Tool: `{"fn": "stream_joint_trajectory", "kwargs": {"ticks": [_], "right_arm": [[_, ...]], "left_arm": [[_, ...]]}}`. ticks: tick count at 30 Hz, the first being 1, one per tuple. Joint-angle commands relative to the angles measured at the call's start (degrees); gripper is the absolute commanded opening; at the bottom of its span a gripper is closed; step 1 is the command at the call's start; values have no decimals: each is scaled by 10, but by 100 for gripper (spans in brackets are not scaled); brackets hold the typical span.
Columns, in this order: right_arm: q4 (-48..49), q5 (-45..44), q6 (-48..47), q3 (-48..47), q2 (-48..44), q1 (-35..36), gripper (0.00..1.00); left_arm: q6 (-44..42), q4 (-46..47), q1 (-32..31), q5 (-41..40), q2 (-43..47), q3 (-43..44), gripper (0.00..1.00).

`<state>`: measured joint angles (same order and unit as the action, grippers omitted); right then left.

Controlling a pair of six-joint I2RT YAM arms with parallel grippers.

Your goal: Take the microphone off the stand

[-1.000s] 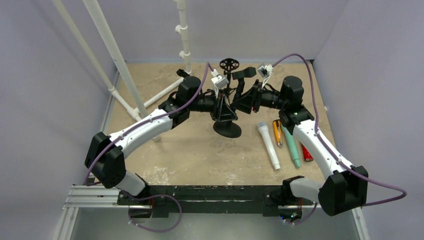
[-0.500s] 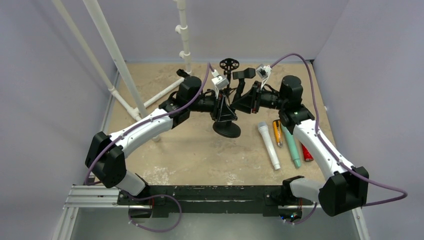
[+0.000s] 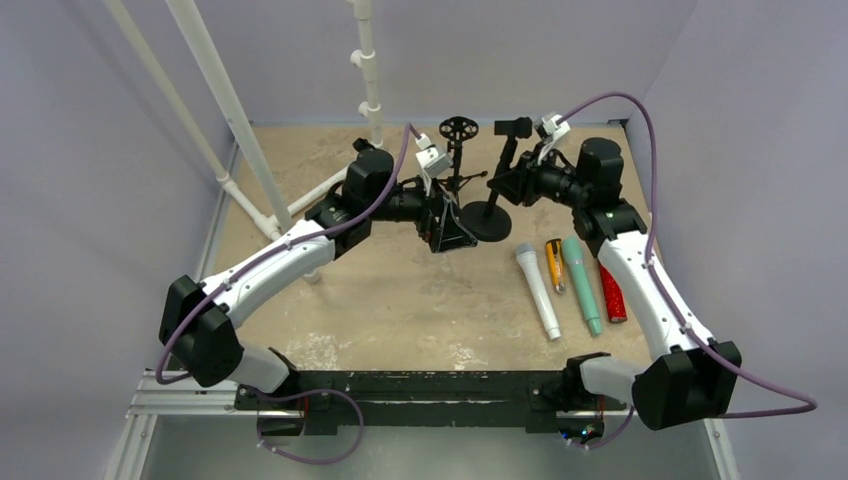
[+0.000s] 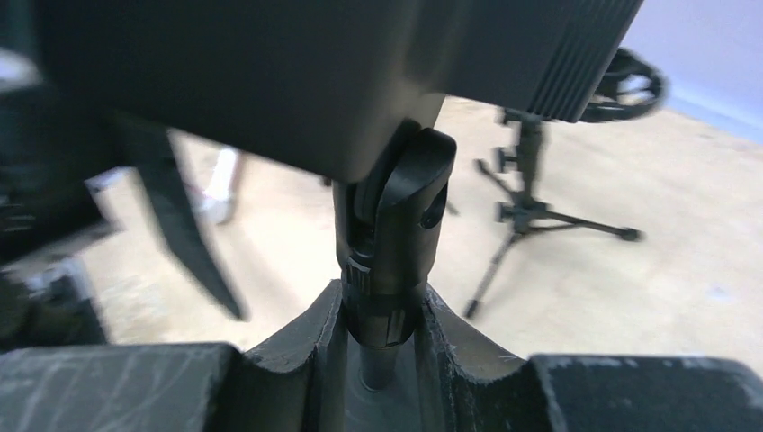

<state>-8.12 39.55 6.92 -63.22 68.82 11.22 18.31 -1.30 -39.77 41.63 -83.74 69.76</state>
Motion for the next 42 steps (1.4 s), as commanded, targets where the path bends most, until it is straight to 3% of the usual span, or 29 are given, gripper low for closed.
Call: {"fn": "stream_joint_trajectory", "kwargs": {"ticks": [1, 11, 18, 33, 42], "right_arm": [[56, -123, -80, -17, 19, -33, 0], [293, -242, -126, 19, 139, -77, 0], [411, -258, -113, 20, 256, -78, 0], [572, -300, -109, 99, 332, -78, 0], [574, -308, -98, 109, 352, -77, 4]], "left_arm": [[-40, 5, 4, -24, 40, -3, 100], [-88, -29, 6, -61, 62, -5, 100], [-102, -36, 7, -63, 57, 1, 100], [-103, -37, 7, -34, 27, 1, 100], [-102, -38, 7, -32, 17, 2, 100]]}}
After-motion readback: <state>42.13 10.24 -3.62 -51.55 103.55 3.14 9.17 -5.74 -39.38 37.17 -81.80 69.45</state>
